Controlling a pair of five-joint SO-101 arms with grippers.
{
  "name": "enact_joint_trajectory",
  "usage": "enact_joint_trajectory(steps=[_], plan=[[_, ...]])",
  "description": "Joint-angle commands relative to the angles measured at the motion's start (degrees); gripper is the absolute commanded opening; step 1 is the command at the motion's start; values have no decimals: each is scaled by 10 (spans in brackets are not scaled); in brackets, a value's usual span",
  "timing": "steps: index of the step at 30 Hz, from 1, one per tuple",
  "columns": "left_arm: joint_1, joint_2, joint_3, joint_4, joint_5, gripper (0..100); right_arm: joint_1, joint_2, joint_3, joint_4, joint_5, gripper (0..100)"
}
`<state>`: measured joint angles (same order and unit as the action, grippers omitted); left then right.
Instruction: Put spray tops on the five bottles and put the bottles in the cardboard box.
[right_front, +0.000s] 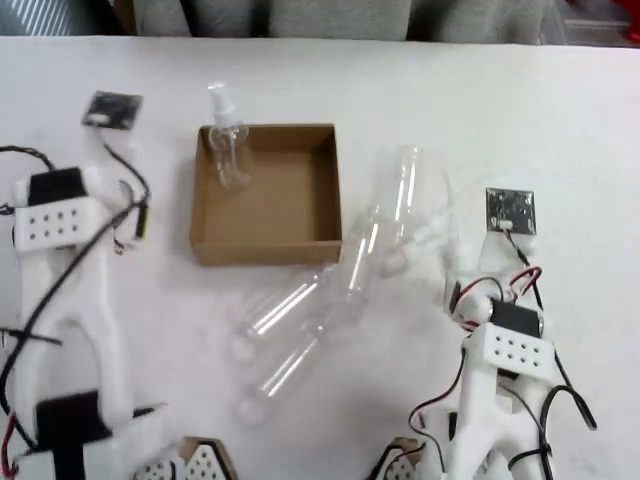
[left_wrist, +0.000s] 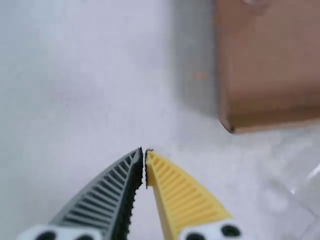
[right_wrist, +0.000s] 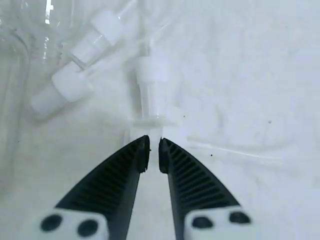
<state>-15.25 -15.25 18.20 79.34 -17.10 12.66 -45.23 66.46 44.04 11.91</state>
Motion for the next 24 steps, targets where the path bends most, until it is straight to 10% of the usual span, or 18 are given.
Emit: enact_joint_trajectory(steps=[1,13,24], plan=[[91,-102,-25,68,-51,25,6,-15,-3,-9,-2,20],[362,-128,87,10,-43,146,6,-11,-3,-15,-2,20],[419,-128,236,-180,-45,226,6,-11,4,-32,-2,20]])
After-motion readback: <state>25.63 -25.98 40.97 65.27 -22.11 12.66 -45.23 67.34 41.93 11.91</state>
